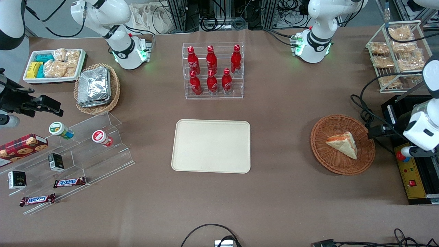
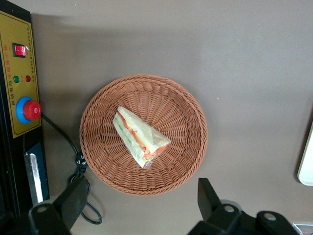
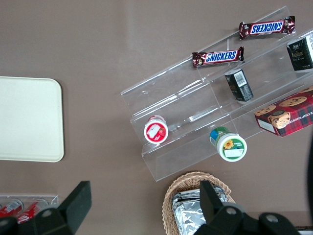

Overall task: Place sandwich from basket to tray
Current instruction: 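Move the left gripper down over the sandwich in the wicker basket, then close the left gripper on the wrapped triangular sandwich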

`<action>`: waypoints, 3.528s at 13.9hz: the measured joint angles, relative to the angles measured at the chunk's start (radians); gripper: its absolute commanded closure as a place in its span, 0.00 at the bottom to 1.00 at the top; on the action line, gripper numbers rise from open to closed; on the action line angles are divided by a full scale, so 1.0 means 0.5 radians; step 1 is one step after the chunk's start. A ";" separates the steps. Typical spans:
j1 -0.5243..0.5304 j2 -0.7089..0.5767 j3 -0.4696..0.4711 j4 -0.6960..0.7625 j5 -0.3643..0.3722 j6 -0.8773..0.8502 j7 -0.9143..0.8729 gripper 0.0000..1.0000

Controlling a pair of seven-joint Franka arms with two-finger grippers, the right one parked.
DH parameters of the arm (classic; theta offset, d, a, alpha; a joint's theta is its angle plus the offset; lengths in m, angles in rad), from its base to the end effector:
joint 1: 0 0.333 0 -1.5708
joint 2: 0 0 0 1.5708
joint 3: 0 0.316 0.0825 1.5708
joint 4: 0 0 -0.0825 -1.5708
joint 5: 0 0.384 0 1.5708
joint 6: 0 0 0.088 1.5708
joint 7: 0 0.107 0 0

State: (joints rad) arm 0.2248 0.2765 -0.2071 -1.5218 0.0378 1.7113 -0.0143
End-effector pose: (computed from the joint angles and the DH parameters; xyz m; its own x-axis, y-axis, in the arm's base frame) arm 0.6353 0.0289 0.4972 0.9963 0.0297 -0.0812 0.0313 -0.9993 0.0181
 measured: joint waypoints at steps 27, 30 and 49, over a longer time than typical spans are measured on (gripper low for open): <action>0.127 0.245 0.007 -0.720 0.012 0.727 -1.549 0.00; 0.136 0.254 0.007 -0.825 0.010 0.784 -1.552 0.00; 0.122 0.326 -0.031 -0.548 0.012 0.619 -1.836 1.00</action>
State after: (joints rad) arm 0.2859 0.4397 -0.2225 -1.7960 0.0439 2.0210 -0.9322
